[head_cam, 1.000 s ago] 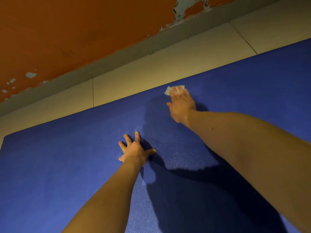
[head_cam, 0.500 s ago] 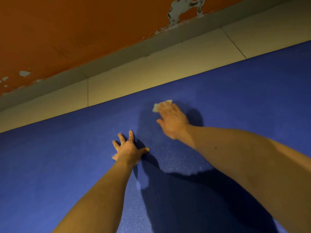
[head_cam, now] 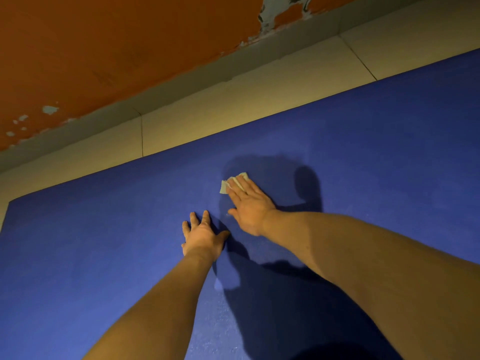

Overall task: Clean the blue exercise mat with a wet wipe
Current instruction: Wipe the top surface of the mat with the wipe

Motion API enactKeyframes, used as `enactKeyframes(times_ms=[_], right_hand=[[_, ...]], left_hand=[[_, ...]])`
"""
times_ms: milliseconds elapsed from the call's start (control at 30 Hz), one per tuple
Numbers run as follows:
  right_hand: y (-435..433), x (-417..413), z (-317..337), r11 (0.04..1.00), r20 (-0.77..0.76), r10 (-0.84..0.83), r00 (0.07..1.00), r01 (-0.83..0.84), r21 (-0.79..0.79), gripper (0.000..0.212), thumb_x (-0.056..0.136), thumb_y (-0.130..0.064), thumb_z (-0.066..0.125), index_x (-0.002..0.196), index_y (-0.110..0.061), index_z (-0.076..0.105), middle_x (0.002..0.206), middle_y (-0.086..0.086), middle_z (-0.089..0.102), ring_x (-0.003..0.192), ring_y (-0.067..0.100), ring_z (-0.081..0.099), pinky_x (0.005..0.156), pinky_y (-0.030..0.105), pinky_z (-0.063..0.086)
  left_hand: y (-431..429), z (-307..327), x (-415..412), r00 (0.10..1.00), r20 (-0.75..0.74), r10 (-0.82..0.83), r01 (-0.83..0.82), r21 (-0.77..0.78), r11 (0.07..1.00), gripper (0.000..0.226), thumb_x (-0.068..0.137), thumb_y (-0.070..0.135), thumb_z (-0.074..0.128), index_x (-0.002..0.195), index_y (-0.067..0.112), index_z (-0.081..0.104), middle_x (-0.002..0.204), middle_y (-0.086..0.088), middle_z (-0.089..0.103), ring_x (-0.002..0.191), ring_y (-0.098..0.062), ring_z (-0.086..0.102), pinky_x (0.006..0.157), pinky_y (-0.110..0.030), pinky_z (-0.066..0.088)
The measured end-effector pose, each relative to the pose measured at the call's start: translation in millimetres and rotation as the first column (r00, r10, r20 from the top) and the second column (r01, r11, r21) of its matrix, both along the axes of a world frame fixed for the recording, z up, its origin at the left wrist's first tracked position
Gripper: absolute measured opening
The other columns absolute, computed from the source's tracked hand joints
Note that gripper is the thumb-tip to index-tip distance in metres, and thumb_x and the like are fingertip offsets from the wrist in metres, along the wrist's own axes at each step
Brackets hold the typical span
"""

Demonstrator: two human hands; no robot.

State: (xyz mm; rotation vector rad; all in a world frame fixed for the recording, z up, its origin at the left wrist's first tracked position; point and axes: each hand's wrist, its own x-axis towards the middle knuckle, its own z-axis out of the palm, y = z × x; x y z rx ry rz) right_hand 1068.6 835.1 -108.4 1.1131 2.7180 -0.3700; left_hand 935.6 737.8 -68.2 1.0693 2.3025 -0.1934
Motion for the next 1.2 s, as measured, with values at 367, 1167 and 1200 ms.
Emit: enactKeyframes(times_ms=[367,1167,1200], right_hand=[[21.4,40.4,2.9,0.892,0.016,-0.451,0.892,0.452,-0.019,0.083,0.102,-0.062,0.017,0.161,-0.009,-0.006,0.168,0.013,-0.012,0.152,0.041,-0.019,0.123,0.053,-0.009],[-82.4,30.1,3.6,0.992,-0.038,0.003,0.999,-0.008,-0.126,0.077,0.105,-0.056,0.021,0.160,-0.011,-0.010,0.167,0.006,-0.021,0.150,0.031,-0.030,0.124,0.046,-0.012],[-80.8,33.2,2.9,0.992,-0.032,0.043,0.999,-0.046,-0.117,0.076,0.105,-0.056,0.021,0.160,-0.014,-0.010,0.167,0.004,-0.021,0.150,0.029,-0.029,0.124,0.046,-0.012]], left_hand=[[-40.7,-4.7,23.6,0.999,-0.015,0.040,-0.041,-0.041,0.998,0.104,0.084,0.066,0.064,0.159,0.034,0.000,0.165,0.005,-0.016,0.152,-0.031,-0.015,0.113,-0.062,0.031],[-58.9,11.6,19.5,0.995,0.025,-0.092,0.095,-0.105,0.990,0.112,0.082,0.055,0.074,0.159,0.031,-0.004,0.165,0.001,-0.019,0.152,-0.030,-0.017,0.117,-0.050,0.027],[-64.2,12.6,21.6,0.996,0.021,-0.092,0.094,-0.113,0.989,0.111,0.083,0.055,0.073,0.159,0.031,-0.004,0.165,0.002,-0.019,0.152,-0.030,-0.016,0.116,-0.050,0.029]])
